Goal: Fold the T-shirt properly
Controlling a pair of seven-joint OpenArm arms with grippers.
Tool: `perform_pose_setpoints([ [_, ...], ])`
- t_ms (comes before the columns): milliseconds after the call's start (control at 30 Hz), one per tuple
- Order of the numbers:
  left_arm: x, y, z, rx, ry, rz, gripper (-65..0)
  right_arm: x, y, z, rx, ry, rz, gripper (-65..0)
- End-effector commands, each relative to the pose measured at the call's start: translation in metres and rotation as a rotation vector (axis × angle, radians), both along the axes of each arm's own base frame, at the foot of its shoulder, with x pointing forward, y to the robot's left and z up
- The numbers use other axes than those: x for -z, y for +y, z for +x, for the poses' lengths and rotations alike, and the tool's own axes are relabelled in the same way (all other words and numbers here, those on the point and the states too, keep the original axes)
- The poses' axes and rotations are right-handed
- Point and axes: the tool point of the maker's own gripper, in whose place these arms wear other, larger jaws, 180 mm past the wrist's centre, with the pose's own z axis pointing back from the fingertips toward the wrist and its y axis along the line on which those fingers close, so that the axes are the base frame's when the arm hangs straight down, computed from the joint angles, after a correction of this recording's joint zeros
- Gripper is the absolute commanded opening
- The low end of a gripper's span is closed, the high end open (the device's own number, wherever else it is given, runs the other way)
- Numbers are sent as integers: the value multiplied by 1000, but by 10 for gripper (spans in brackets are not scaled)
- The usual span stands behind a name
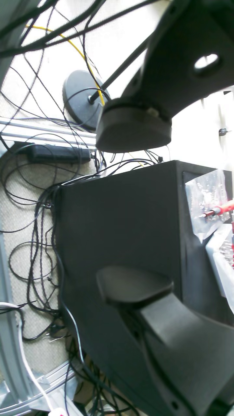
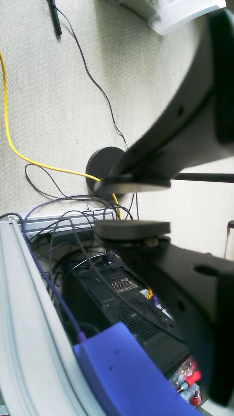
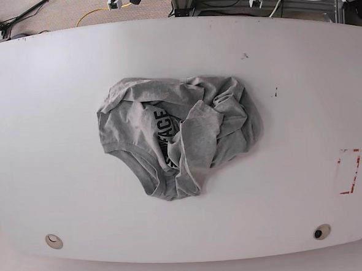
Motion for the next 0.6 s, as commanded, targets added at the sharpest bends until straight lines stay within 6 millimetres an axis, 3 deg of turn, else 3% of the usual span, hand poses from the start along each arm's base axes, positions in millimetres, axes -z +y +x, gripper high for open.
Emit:
perform_pose_setpoints([
  [0, -2, 7, -12, 0, -8, 14, -144, -2, -3, 0, 21, -16, 9, -520],
  [33, -1, 1, -7, 6, -10, 2, -142, 0, 1, 17, -3, -32, 10, -520],
  [100, -1, 1, -6, 7, -10, 2, -142, 0, 1, 28, -1, -48, 8, -520],
  [567, -1, 0, -2, 7, -25, 0, -142, 0, 1, 31, -1, -54, 8, -520],
])
